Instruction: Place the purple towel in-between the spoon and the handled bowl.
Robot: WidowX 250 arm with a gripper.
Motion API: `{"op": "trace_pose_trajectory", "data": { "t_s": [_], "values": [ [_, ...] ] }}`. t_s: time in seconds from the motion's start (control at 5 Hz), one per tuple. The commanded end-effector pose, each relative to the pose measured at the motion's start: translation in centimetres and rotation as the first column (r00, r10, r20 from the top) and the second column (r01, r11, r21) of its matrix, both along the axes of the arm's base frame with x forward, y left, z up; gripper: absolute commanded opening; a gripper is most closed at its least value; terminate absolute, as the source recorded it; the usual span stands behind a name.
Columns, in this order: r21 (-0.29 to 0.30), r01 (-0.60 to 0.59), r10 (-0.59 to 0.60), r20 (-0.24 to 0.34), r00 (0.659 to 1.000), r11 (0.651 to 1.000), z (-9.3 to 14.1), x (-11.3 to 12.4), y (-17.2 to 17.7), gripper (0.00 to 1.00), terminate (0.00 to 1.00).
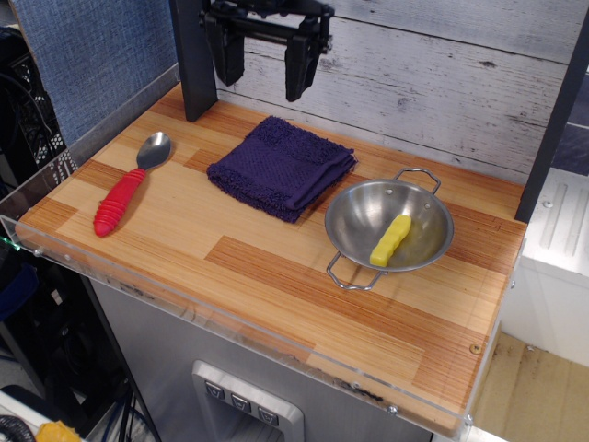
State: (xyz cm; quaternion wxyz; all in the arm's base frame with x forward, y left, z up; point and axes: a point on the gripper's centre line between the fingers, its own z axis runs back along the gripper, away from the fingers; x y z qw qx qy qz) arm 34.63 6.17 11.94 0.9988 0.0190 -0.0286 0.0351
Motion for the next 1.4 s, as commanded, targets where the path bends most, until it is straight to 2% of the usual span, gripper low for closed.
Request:
{"op": "trace_pose_trajectory", "data": {
  "t_s": [0.0, 0.2, 0.6, 1.2],
  "values": [
    [-0.006, 0.007, -0.007, 0.018, 1.0, 1.0, -1.8, 0.8, 0.4, 1.0, 0.0],
    [-0.028, 0.018, -0.017, 0.018, 1.0, 0.999, -3.3, 1.0, 0.3, 1.0, 0.0],
    [0.011, 0.027, -0.027, 0.026, 0.999, 1.0, -5.2, 2.1, 0.9, 1.0, 0.0],
    [0.026, 0.027, -0.027, 0.018, 0.999, 0.999, -7.3, 3.6, 1.6, 1.0, 0.0]
  ]
}}
